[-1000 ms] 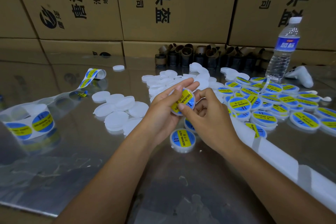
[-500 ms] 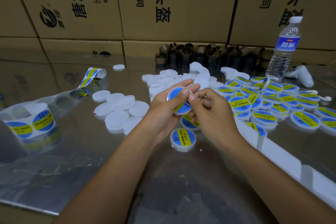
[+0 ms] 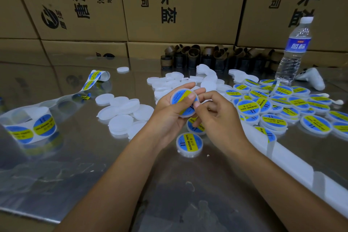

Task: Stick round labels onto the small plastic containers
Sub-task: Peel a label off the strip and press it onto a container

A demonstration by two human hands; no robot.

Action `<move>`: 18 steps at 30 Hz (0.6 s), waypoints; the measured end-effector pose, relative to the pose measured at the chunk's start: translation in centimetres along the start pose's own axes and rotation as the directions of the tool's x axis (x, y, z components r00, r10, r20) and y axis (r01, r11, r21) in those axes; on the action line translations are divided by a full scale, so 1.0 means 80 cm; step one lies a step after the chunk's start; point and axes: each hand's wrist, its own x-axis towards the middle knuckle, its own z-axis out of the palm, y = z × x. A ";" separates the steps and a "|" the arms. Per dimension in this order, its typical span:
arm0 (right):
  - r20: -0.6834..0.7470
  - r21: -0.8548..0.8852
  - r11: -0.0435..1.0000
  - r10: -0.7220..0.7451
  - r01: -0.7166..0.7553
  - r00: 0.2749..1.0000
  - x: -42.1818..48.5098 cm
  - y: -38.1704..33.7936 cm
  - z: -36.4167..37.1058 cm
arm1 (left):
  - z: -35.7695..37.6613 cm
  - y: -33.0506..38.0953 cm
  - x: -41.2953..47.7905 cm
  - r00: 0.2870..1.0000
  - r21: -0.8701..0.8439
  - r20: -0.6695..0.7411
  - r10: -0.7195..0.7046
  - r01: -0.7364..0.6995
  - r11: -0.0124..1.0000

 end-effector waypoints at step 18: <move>-0.440 -0.054 0.998 0.017 -0.045 0.898 0.034 0.028 -0.047 | -0.014 0.009 0.007 0.933 0.055 -0.359 0.034 -0.015 0.998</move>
